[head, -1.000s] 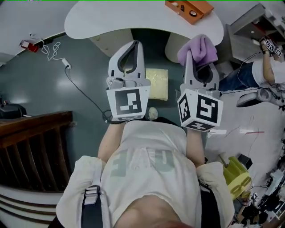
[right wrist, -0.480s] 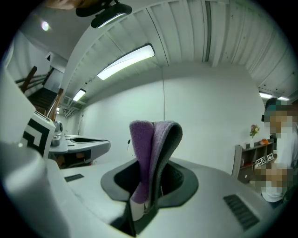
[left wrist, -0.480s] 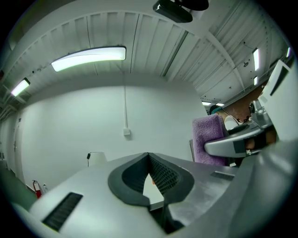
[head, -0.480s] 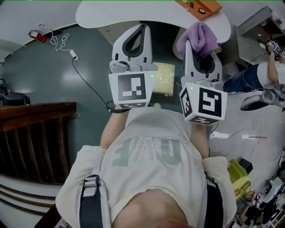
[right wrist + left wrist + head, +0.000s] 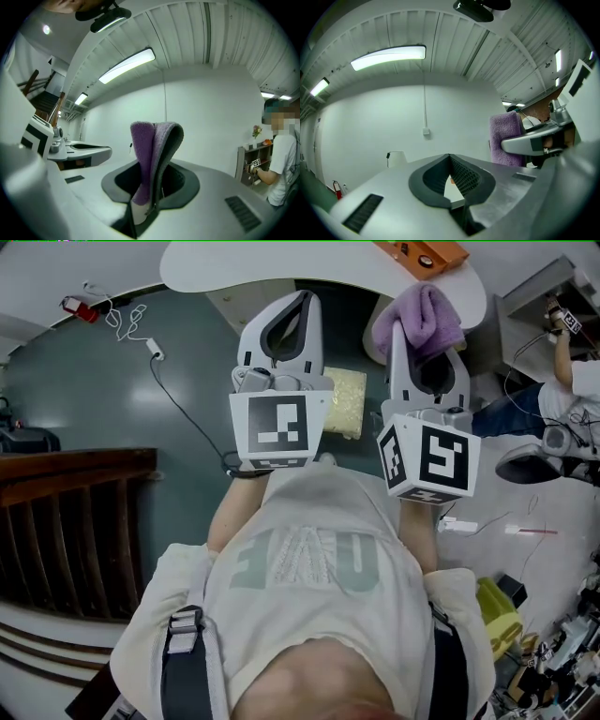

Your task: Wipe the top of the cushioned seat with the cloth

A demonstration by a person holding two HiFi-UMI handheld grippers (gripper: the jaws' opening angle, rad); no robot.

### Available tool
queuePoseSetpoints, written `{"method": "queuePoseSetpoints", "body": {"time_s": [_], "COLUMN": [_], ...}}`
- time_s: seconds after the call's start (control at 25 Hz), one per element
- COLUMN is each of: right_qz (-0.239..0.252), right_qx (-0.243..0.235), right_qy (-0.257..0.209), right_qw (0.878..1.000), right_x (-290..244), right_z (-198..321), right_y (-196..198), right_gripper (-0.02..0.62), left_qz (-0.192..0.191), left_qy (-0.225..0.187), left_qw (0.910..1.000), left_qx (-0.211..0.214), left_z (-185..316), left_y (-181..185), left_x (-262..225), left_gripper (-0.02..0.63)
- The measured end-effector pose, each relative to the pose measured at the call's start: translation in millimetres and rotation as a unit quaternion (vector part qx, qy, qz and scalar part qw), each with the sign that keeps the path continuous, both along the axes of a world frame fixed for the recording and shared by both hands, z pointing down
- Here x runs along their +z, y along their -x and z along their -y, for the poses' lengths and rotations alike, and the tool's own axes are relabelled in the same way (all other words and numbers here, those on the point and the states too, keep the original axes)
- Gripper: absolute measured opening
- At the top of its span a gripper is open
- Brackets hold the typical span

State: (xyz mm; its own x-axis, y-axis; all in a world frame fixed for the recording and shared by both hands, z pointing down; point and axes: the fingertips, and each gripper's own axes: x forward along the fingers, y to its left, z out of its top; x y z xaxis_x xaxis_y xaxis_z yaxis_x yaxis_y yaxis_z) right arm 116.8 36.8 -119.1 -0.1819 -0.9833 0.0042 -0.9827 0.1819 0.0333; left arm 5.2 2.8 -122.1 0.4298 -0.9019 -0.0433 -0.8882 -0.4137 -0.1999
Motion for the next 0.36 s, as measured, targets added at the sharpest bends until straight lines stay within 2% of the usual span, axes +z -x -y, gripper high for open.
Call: {"method": "queuePoseSetpoints", "body": {"time_s": [0.36], "right_qz": [0.008], "right_qx": [-0.018], "right_qy": [0.000], "right_qw": [1.000], "right_x": [3.8], "right_z": [-8.5], "right_y": [0.8], "right_gripper": [0.098], "left_qz": [0.001], "left_qy": [-0.002], "left_qw": [1.0000], "left_qx": [-0.003], "left_z": [-9.9], "left_y": [-5.4], "left_x": [0.3], "left_gripper": [0.008]}}
